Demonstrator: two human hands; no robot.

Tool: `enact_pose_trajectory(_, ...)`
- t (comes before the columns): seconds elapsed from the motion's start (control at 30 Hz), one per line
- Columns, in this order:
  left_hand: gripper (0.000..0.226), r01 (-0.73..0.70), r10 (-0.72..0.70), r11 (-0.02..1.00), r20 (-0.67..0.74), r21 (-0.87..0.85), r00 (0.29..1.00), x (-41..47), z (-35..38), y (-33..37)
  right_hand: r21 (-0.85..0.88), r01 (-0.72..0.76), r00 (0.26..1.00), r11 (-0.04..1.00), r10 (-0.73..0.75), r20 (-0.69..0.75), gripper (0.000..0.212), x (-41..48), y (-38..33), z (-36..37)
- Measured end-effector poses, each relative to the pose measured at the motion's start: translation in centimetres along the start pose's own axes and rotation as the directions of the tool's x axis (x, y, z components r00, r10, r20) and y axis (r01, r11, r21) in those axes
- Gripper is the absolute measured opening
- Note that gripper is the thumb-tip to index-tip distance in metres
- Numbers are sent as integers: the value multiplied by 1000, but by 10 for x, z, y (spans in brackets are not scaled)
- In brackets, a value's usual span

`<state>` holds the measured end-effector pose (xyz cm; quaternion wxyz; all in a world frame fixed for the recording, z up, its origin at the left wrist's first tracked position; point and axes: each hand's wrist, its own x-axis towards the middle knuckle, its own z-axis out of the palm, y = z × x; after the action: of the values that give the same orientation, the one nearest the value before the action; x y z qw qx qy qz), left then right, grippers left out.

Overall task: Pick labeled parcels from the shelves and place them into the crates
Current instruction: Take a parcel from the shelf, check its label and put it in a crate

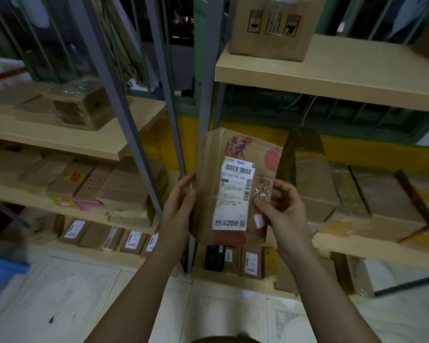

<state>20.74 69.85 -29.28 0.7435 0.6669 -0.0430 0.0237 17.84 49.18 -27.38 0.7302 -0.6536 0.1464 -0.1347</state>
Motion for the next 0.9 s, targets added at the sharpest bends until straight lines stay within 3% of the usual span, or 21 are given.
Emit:
enact_pose_trajectory(0.17, 103, 91, -84, 994, 110, -54, 990, -5, 6, -8, -12, 45, 998, 999, -44, 40, 42, -3, -1, -2)
enact_pose_trajectory(0.23, 110, 132, -126, 989, 97, -60, 987, -5, 9, -13, -39, 52, 996, 998, -48, 77, 41, -2, -5, -5)
enact_pose_trajectory(0.47, 85, 180, -186, 964, -15, -195, 982, -4, 26, -25, -26, 8, 984, 1000, -4, 176, 21, 14, -9, -33)
enact_pose_trajectory(0.57, 82, 209, -224, 955, -50, -211, 973, -4, 39, -32, -82, -17, 943, 996, 43, 331, 51, 14, -4, -46)
enact_pose_trajectory(0.67, 62, 254, -286, 938, -113, -238, 951, -4, 53, -38, -132, -100, 873, 986, 150, 463, 79, 12, 11, -59)
enact_pose_trajectory(0.73, 48, 305, -337, 925, -120, -226, 934, -3, 60, -41, -152, -172, 866, 973, 223, 447, 77, 15, 24, -65)
enact_pose_trajectory(0.9, 37, 397, -406, 913, -140, -90, 903, 25, 71, -44, -119, -373, 863, 920, 392, 318, 69, 39, 51, -60)
